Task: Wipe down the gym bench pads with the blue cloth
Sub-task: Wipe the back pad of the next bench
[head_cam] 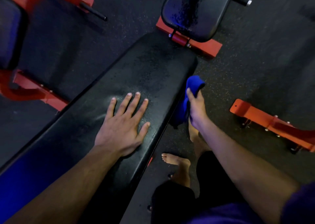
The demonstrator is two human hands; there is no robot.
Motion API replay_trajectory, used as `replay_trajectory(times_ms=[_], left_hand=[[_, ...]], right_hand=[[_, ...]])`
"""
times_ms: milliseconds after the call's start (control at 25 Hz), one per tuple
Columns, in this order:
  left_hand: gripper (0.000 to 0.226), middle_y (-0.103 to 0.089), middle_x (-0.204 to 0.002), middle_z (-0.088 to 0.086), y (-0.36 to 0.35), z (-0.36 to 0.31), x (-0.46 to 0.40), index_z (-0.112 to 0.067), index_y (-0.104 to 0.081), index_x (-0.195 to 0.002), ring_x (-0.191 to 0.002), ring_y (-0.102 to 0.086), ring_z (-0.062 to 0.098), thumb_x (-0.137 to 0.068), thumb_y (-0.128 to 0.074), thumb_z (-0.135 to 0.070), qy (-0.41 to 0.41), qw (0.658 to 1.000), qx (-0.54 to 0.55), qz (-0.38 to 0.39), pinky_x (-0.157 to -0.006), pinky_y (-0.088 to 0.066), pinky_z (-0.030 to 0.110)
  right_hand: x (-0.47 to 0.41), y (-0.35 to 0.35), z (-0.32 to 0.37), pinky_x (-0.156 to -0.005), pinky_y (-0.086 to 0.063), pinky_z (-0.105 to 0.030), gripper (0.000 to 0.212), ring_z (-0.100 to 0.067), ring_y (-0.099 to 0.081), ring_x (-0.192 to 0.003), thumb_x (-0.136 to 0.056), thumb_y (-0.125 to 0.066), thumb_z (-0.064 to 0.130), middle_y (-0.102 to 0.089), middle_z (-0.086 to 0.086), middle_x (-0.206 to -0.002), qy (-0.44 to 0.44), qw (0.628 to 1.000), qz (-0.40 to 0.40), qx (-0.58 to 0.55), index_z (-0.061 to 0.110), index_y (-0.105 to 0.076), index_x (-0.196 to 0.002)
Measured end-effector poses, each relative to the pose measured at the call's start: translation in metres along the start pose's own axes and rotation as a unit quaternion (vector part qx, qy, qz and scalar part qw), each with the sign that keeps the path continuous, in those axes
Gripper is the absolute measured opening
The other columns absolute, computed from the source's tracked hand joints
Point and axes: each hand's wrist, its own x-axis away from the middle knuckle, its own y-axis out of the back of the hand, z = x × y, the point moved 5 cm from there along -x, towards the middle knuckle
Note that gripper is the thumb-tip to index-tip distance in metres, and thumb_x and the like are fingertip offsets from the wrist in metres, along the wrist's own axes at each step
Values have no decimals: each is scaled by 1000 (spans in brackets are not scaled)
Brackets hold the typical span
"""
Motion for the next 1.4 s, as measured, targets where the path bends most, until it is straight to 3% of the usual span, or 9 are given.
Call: replay_trajectory(times_ms=[80, 320, 520, 760, 880, 1000, 1120, 1240, 1400], left_hand=[[72, 12, -170, -1, 2, 1, 1, -30, 8, -162, -156, 15, 17, -98, 0, -63, 4, 1000, 4, -1, -126, 6, 53], [72, 12, -170, -2, 6, 0, 3, -30, 8, -162, -157, 14, 17, -98, -2, -63, 3, 1000, 17, -10, -126, 8, 53], [70, 8, -171, -2, 7, 1, 7, -30, 3, -163, -157, 11, 16, -102, -11, -62, 3, 999, 41, -32, -126, 10, 51], [73, 0, -171, -2, 2, 6, 3, -30, -5, -163, -158, 3, 15, -100, -14, -65, 8, 997, 61, -50, -127, 5, 50], [73, -25, -167, 1, 6, 7, -3, -28, -27, -160, -153, -24, 20, -98, -19, -64, 32, 997, 43, -49, -124, -15, 48], [61, -55, -130, 5, 25, 10, -43, -19, -56, -133, -111, -51, 26, -96, -25, -58, 31, 996, 43, -68, -96, -40, 45], [70, -43, -152, 10, 32, 18, -92, -20, -42, -151, -136, -42, 29, -99, -17, -61, 38, 998, 32, -46, -114, -27, 51], [76, -6, -171, 7, 13, 22, -112, -25, -10, -163, -158, -5, 28, -99, -1, -65, 55, 998, 12, -18, -124, 0, 61], [74, -11, -171, 7, 14, 23, -114, -24, -19, -163, -158, -9, 28, -101, -12, -65, 56, 997, 22, -44, -123, -3, 63]], right_hand=[[22, 18, -14, -105, -46, -45, 37, -21, -64, -115, -97, -59, 30, -69, 2, -122, -14, 998, 41, 47, 26, -56, -134], [3, 51, 63, -106, -46, -48, 43, -18, -63, -116, -94, -59, 36, -66, 4, -126, 66, 988, -47, 128, 35, -53, -137], [-5, 55, 121, -94, -49, -24, 39, -16, -59, -109, -96, -58, 30, -59, -2, -128, 166, 950, -35, 264, 29, -55, -135], [-68, 64, 134, -103, -46, -36, 45, -18, -60, -112, -96, -57, 27, -62, 3, -124, 105, 908, 5, 406, 30, -50, -141], [-114, 40, 145, -106, -41, -32, 48, -20, -56, -121, -98, -55, 25, -60, 0, -131, 86, 874, 43, 477, 25, -46, -145], [-155, 3, 152, -108, -38, -33, 49, -25, -51, -128, -100, -53, 21, -56, -9, -139, 66, 830, 102, 544, 19, -42, -147], [-191, -14, 156, -108, -40, -35, 46, -23, -53, -125, -101, -51, 20, -58, -6, -135, 32, 832, 130, 539, 19, -43, -146], [-215, -34, 147, -106, -43, -35, 45, -17, -58, -118, -100, -53, 24, -61, 1, -129, -34, 846, 151, 511, 23, -47, -144], [-227, -93, 148, -113, -35, -28, 54, -15, -52, -127, -99, -53, 27, -55, 0, -140, 7, 848, 171, 501, 16, -39, -149]])
